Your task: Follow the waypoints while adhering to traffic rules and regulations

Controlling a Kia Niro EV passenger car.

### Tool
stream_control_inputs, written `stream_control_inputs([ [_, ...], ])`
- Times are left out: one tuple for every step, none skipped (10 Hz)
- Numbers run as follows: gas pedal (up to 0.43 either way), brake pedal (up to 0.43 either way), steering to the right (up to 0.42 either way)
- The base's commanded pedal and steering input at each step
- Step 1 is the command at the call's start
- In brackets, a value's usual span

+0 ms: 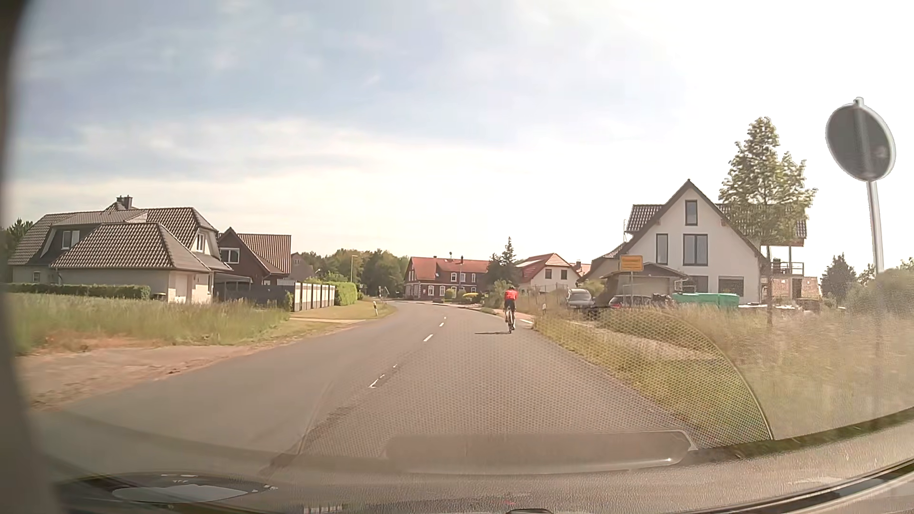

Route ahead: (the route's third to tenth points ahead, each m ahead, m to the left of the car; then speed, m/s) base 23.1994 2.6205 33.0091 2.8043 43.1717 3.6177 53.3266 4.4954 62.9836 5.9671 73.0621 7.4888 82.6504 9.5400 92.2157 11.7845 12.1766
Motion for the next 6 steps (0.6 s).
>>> stream_control_inputs([
  [0.0, 0.0, -0.006],
  [0.0, 0.0, -0.005],
  [0.0, 0.0, -0.005],
  [0.0, 0.0, -0.005],
  [0.0, 0.0, -0.005],
  [0.0, 0.0, -0.005],
])
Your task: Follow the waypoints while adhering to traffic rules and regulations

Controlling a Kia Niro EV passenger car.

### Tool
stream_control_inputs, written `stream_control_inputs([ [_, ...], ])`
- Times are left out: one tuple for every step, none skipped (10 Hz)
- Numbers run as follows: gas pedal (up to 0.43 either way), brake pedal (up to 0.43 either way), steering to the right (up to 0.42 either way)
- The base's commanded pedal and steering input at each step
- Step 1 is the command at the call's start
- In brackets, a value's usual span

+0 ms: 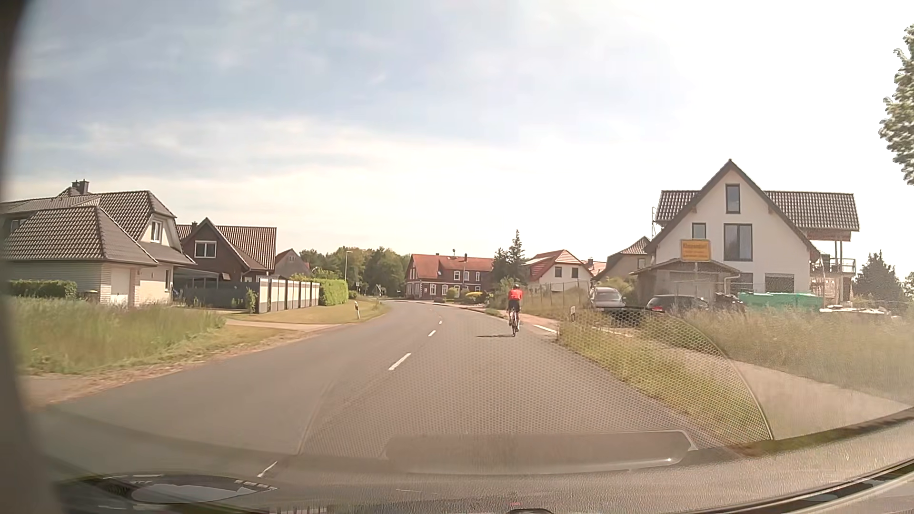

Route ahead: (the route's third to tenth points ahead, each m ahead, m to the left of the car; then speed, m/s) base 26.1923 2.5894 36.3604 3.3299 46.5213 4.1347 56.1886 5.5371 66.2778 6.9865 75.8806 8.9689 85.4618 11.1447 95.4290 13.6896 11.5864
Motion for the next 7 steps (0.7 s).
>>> stream_control_inputs([
  [0.0, 0.0, -0.005],
  [0.0, 0.0, -0.005],
  [0.0, 0.0, -0.005],
  [0.0, 0.0, -0.005],
  [0.0, 0.0, -0.005],
  [0.0, 0.0, -0.005],
  [0.0, 0.0, -0.005],
])
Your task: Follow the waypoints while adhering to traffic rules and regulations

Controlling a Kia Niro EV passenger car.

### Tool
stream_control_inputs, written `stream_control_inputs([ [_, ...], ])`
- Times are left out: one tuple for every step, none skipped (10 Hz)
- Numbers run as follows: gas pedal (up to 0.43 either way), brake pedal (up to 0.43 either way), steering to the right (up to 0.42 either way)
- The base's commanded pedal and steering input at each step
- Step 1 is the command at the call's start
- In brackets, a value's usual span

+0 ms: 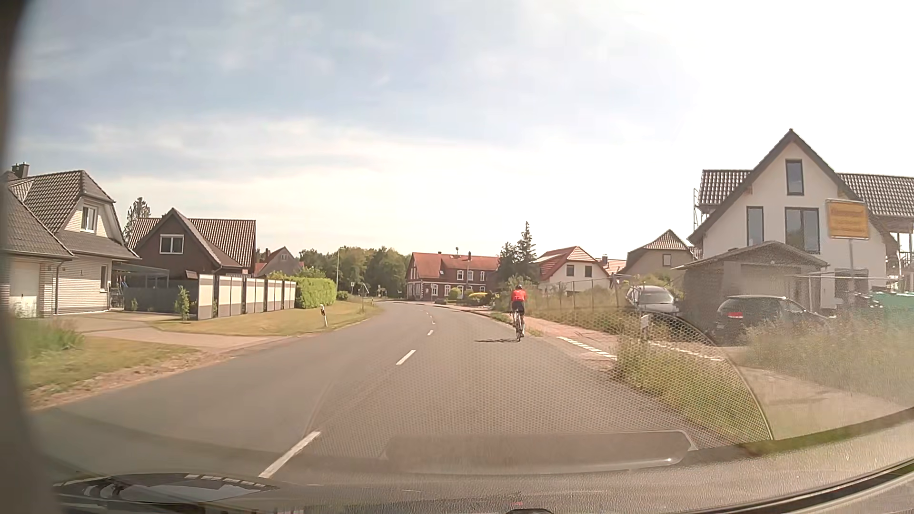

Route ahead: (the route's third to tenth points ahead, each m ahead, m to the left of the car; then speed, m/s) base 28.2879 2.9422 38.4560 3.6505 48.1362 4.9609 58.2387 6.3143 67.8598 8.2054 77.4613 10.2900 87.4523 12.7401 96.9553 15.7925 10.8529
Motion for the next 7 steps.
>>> stream_control_inputs([
  [0.0, 0.0, -0.005],
  [0.0, 0.0, -0.005],
  [0.0, 0.0, -0.005],
  [0.0, 0.0, -0.005],
  [0.0, 0.0, -0.005],
  [0.0, 0.0, -0.006],
  [0.0, 0.0, -0.007],
])
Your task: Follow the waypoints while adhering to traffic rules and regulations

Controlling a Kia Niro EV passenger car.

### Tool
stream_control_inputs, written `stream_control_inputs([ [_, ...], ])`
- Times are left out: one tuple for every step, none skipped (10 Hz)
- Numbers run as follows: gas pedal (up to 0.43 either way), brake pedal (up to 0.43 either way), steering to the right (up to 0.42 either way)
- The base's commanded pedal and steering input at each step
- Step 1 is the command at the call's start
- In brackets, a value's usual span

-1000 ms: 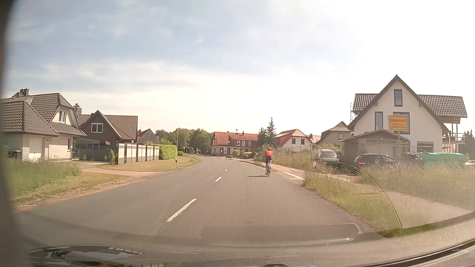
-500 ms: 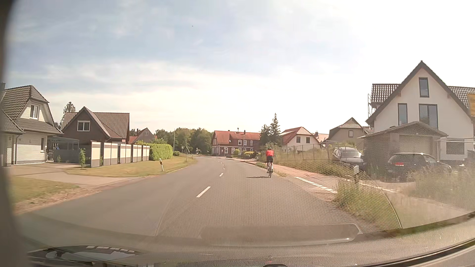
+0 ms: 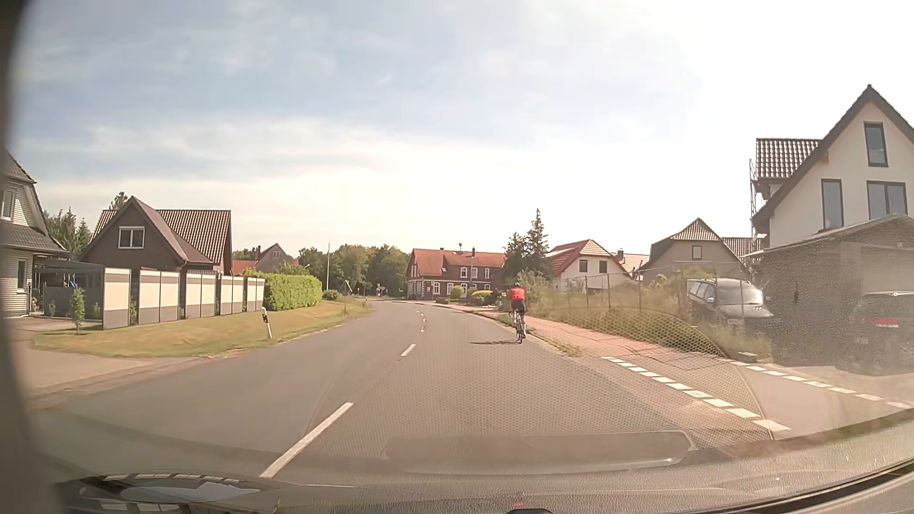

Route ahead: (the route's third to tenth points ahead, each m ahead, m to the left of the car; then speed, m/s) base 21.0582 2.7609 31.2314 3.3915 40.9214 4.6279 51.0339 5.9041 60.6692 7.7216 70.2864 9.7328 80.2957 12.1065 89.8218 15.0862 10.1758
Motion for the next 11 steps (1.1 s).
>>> stream_control_inputs([
  [0.02, 0.0, -0.008],
  [0.039, 0.0, -0.008],
  [0.059, 0.0, -0.008],
  [0.059, 0.0, -0.009],
  [0.067, 0.0, -0.009],
  [0.067, 0.0, -0.009],
  [0.067, 0.0, -0.01],
  [0.067, 0.0, -0.01],
  [0.067, 0.0, -0.011],
  [0.079, 0.0, -0.012],
  [0.079, 0.0, -0.016],
])
